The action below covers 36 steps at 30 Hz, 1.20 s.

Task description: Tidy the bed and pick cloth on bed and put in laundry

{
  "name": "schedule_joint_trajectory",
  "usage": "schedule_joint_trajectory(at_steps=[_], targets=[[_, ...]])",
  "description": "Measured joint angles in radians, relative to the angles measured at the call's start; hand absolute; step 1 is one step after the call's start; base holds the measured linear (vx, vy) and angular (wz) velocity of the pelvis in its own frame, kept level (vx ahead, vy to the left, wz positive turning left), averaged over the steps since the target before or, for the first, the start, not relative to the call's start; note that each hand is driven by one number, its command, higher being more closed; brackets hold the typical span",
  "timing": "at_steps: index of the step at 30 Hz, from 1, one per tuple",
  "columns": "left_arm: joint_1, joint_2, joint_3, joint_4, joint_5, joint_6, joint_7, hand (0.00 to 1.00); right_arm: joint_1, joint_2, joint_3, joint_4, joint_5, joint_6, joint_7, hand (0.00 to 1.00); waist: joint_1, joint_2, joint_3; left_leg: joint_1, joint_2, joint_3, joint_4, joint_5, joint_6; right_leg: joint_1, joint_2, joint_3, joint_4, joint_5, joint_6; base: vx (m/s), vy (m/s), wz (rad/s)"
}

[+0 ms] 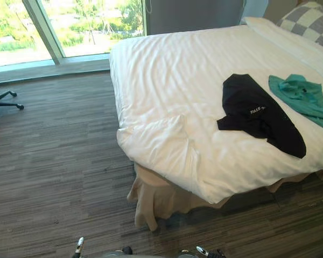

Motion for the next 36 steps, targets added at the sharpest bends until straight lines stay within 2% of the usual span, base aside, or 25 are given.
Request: schedule_joint_trajectory(at_steps=[1,3,5,8,10,11,12,13,17,20,23,27,29,31,32,34,36], targets=[[0.003,0.002,0.017,-0.03,-0.011,-0.013,0.01,0.0,0.0,-0.001,0.0,0.0,0.003,0.001,0.001,0.0,-0.001,0.0,0.0,0.0,0.001,0.0,-0.002,0.002,0.0,-0.001,0.002,0.0,-0.001,0.002,-0.002,-0.08,-0.006,0.01],[0.003,0.015,0.063,-0.153,0.01,-0.055,0.084,0.0,0.001,-0.006,0.003,-0.003,0.013,0.009,0.006,0.0,0.0,0.005,0.003,-0.002,0.006,0.001,-0.003,0.005,-0.001,-0.001,0.007,0.001,-0.006,0.006,-0.006,-0.07,-0.012,-0.01],[-0.014,0.069,0.111,-0.327,0.181,-0.105,0.216,0.0,0.005,-0.008,0.009,-0.006,0.038,0.02,0.006,0.0,-0.002,0.008,0.001,-0.006,0.015,0.004,-0.007,0.005,-0.003,-0.003,0.017,0.005,-0.015,0.006,-0.007,-0.08,-0.031,-0.05],[-0.068,0.165,0.16,-0.457,0.369,-0.142,0.312,0.0,0.022,-0.008,0.014,-0.026,0.081,0.019,0.004,0.0,-0.01,0.016,-0.009,-0.02,0.024,0.009,-0.008,0.002,-0.006,-0.016,0.028,0.009,-0.025,0.006,-0.009,-0.04,-0.015,-0.06],[-0.103,0.2,0.178,-0.507,0.439,-0.153,0.34,0.0,0.037,-0.01,0.014,-0.037,0.112,0.019,0.002,0.0,-0.009,0.021,-0.013,-0.019,0.028,0.024,-0.008,0.001,-0.008,-0.021,0.034,0.022,-0.029,0.008,-0.011,0.01,-0.003,-0.16],[-0.12,0.219,0.182,-0.536,0.509,-0.152,0.366,0.0,0.052,-0.011,0.013,-0.044,0.127,0.016,0.001,0.0,-0.009,0.03,-0.02,-0.019,0.03,0.031,-0.008,0.0,-0.008,-0.024,0.037,0.029,-0.031,0.009,-0.013,0.06,0.002,-0.19],[-0.13,0.228,0.181,-0.551,0.544,-0.15,0.376,0.0,0.059,-0.011,0.013,-0.044,0.13,0.01,0.001,0.0,-0.011,0.032,-0.024,-0.019,0.03,0.032,-0.008,0.001,-0.008,-0.023,0.038,0.031,-0.031,0.009,-0.013,0.08,0.003,-0.1],[-0.152,0.247,0.18,-0.582,0.624,-0.149,0.397,0.0,0.073,-0.01,0.012,-0.046,0.13,-0.002,0.0,0.0,-0.015,0.03,-0.031,-0.02,0.031,0.032,-0.008,0.003,-0.011,-0.024,0.04,0.032,-0.032,0.01,-0.015,0.1,0.006,-0.03],[-0.232,0.348,0.141,-0.687,0.865,-0.112,0.439,0.0,0.104,-0.004,0.004,-0.061,0.13,-0.02,-0.002,0.0,-0.029,0.035,-0.039,-0.019,0.033,0.039,-0.008,-0.001,-0.017,-0.024,0.044,0.039,-0.036,0.013,-0.021,0.09,0.01,-0.03],[-0.293,0.405,0.072,-0.719,1.02,-0.104,0.437,0.0,0.109,-0.002,0.004,-0.067,0.13,-0.02,-0.005,0.0,-0.03,0.035,-0.046,-0.017,0.031,0.061,-0.008,-0.001,-0.018,-0.03,0.047,0.06,-0.039,0.014,-0.022,0.08,0.02,-0.15],[-0.334,0.435,0.008,-0.72,1.111,-0.104,0.421,0.0,0.111,0.003,0.003,-0.083,0.129,-0.014,-0.008,0.0,-0.036,0.035,-0.046,-0.015,0.03,0.083,-0.005,-0.001,-0.018,-0.033,0.048,0.074,-0.039,0.016,-0.026,0.05,0.019,-0.14],[-0.381,0.481,-0.119,-0.718,1.26,-0.095,0.327,0.0,0.113,0.001,0.009,-0.096,0.126,0.01,-0.007,0.0,-0.041,0.035,-0.047,0.0,0.03,0.123,-0.004,-0.001,-0.018,-0.04,0.051,0.116,-0.039,0.021,-0.032,0.01,0.023,-0.25],[-0.442,0.537,-0.235,-0.682,1.348,-0.063,0.264,0.0,0.113,-0.008,0.019,-0.115,0.11,0.032,0.003,0.0,-0.055,0.039,-0.048,-0.022,0.033,0.135,-0.004,-0.001,-0.017,-0.072,0.054,0.126,-0.032,0.026,-0.037,-0.06,0.009,-0.16],[-0.493,0.569,-0.301,-0.633,1.382,-0.044,0.233,0.0,0.11,-0.013,0.037,-0.13,0.107,0.045,0.007,0.0,-0.058,0.046,-0.046,-0.042,0.034,0.141,-0.004,-0.001,-0.016,-0.1,0.056,0.139,-0.03,0.035,-0.041,-0.05,0.012,-0.19],[-0.538,0.583,-0.347,-0.587,1.409,-0.019,0.215,0.0,0.108,-0.022,0.045,-0.14,0.108,0.06,0.009,0.0,-0.064,0.053,-0.041,-0.06,0.033,0.148,-0.004,0.004,-0.011,-0.123,0.056,0.147,-0.029,0.045,-0.043,-0.05,0.012,-0.2],[-0.602,0.585,-0.408,-0.532,1.435,0.019,0.209,0.0,0.094,-0.037,0.057,-0.144,0.108,0.078,0.015,0.0,-0.08,0.066,-0.024,-0.09,0.03,0.155,-0.004,0.012,-0.005,-0.166,0.049,0.162,-0.009,0.049,-0.043,-0.08,0.023,-0.18],[-0.674,0.587,-0.456,-0.502,1.476,0.057,0.213,0.0,0.06,-0.052,0.061,-0.153,0.111,0.084,0.028,0.0,-0.093,0.078,0.021,-0.126,0.024,0.163,-0.003,0.026,0.003,-0.227,0.036,0.174,0.033,0.047,-0.043,-0.14,0.033,-0.13]])
